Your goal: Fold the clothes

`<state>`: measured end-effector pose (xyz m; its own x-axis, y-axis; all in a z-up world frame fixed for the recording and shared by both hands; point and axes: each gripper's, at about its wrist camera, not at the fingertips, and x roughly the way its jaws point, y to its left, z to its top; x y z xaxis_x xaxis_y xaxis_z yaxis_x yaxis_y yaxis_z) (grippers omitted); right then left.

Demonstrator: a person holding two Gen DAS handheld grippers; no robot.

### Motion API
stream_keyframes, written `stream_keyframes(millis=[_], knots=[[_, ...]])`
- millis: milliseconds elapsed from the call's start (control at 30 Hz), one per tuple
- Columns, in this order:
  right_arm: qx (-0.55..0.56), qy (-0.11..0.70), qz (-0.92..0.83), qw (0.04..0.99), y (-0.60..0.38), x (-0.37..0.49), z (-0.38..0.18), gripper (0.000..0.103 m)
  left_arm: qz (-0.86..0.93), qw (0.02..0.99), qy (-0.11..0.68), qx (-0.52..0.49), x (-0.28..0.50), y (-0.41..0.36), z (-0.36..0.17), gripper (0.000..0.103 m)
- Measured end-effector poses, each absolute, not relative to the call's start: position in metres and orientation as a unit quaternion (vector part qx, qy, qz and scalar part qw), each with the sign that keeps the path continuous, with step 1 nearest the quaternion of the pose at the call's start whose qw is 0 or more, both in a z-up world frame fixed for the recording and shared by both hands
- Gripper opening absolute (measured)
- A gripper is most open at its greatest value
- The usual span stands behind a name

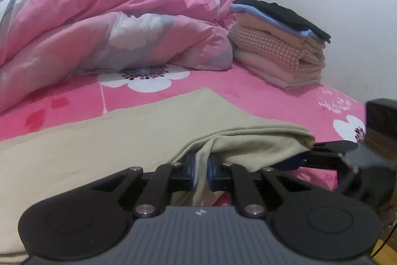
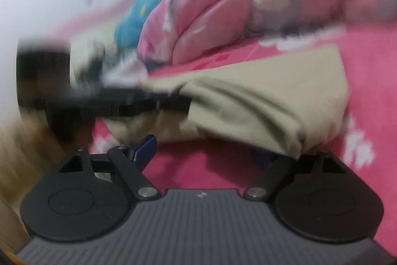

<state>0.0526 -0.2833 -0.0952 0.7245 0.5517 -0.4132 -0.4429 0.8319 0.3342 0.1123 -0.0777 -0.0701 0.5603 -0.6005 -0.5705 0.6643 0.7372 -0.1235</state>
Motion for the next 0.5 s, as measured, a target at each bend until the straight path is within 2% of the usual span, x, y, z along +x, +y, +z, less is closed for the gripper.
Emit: stream_keyframes(millis=[100, 167, 300, 400, 500], knots=[[-0.016, 0.229, 0.261, 0.937, -0.258, 0.044, -0.091, 0.081, -0.358, 0.881, 0.307, 0.037, 0.118, -0.073, -0.068, 0.01], [-0.044, 0.218, 0.255, 0.941, -0.253, 0.046, -0.09, 0.08, -0.358, 0.88, 0.311, 0.03, 0.121, -0.072, -0.067, 0.01], [-0.056, 0.198, 0.242, 0.948, -0.255, 0.045, -0.082, 0.06, -0.357, 0.881, 0.311, 0.027, 0.125, -0.07, -0.065, 0.01], [-0.066, 0.184, 0.239, 0.951, -0.257, 0.039, -0.074, 0.05, -0.357, 0.879, 0.315, 0.019, 0.128, -0.068, -0.065, 0.01], [-0.089, 0.167, 0.235, 0.953, -0.254, 0.032, -0.072, 0.049, -0.358, 0.878, 0.318, 0.012, 0.131, -0.066, -0.066, 0.01]])
